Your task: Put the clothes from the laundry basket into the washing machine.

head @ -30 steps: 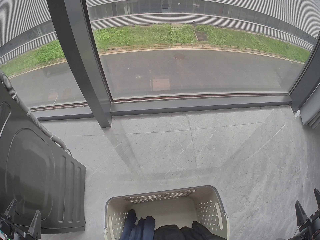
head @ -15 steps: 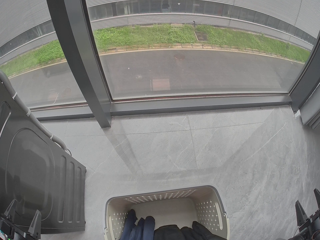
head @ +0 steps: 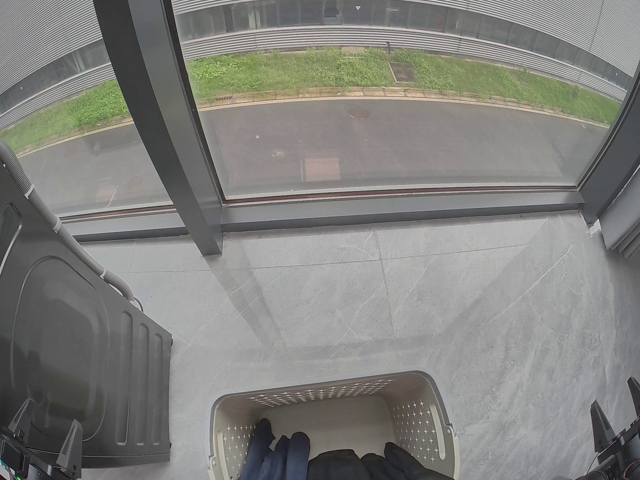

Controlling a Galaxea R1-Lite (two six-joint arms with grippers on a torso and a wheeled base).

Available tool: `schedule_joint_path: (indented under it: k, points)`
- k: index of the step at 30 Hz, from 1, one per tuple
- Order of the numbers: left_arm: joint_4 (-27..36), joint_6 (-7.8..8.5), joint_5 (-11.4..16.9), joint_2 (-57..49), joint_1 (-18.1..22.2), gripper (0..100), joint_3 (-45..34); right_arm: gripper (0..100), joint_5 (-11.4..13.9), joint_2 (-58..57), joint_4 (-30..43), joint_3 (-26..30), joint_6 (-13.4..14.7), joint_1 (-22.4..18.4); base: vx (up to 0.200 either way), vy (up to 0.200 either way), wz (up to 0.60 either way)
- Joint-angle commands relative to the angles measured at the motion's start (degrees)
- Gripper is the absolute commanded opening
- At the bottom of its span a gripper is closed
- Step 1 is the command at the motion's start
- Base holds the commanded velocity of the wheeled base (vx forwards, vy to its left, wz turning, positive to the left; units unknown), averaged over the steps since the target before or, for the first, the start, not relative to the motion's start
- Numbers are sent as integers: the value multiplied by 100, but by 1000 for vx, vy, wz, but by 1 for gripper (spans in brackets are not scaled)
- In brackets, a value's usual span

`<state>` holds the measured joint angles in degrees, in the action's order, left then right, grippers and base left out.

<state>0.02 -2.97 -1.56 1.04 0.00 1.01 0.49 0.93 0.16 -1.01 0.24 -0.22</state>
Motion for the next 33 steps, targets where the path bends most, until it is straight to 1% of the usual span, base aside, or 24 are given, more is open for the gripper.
schedule_joint_path:
  k: [1, 7, 33]
  points:
    - [6, -1, -2, -60, 0, 100, -92, 100, 4, -84, -7, 92, 2, -4, 0, 0, 0]
    - [6, -1, -2, -60, 0, 100, -92, 100, 4, -84, 2, 92, 2, -4, 0, 0, 0]
    - [-2, -1, -2, -60, 0, 100, -92, 100, 4, -84, -7, 92, 2, -4, -200, 0, 0]
